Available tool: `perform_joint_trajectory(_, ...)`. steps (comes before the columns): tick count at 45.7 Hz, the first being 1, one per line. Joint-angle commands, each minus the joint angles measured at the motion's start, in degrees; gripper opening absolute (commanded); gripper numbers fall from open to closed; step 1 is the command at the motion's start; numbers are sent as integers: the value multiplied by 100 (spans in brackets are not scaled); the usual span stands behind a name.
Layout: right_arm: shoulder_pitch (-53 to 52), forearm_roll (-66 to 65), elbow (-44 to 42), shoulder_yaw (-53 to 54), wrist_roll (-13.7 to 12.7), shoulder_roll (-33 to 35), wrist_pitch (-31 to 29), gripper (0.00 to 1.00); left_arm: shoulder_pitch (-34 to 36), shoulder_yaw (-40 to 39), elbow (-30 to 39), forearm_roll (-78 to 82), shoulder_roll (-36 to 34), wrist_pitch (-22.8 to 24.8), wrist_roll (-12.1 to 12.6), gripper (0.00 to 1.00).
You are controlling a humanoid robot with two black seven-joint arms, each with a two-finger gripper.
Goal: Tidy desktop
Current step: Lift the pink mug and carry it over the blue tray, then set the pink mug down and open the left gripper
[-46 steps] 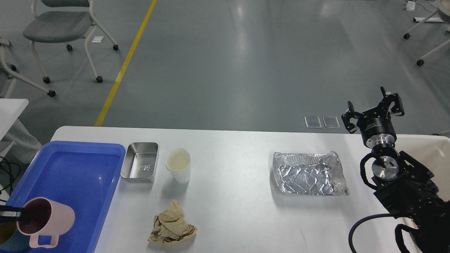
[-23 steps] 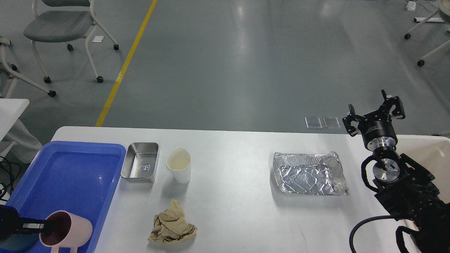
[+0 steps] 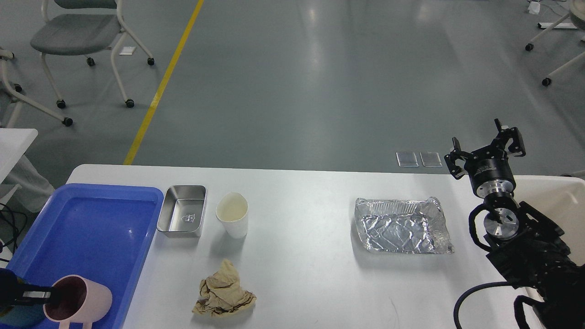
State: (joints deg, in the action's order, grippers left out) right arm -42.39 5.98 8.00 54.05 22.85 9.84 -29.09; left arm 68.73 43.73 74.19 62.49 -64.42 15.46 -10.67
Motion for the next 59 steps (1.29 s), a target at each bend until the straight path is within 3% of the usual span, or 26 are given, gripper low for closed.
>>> perform_joint_trajectory(1, 3, 0, 8, 0, 0, 0, 0, 100, 8, -13, -28, -9, 8, 1, 3, 8)
perform_joint_trajectory(6, 3, 0, 8, 0, 0, 0, 0, 100, 8, -40, -28, -9, 8, 1, -5, 13)
perform_joint_trajectory(10, -6, 0, 8, 0, 0, 9, 0, 100, 8, -75, -28, -26, -1, 1, 3, 27)
perform_joint_trajectory(24, 3, 0, 17, 0, 0, 1, 0, 100, 70, -189, 25, -44, -106, 1, -49, 55)
perform_joint_trajectory(33, -6, 0, 17, 0, 0, 0, 0, 100, 149, -794, 437, -9, -606, 89, -137, 73)
perform_joint_trajectory(43, -6, 0, 17, 0, 0, 9, 0, 100, 614, -1639, 1369, -35, -941, 378, -84, 76)
perform_joint_trajectory(53, -41, 0, 17, 0, 0, 44, 9, 100, 1379, -1841, 1431, -88, -985, 1081, -137, 76)
perform_joint_trajectory(59, -50, 0, 8, 0, 0, 44, 9, 100, 1880, -1859, 1431, -299, -1424, 1635, -146, 76)
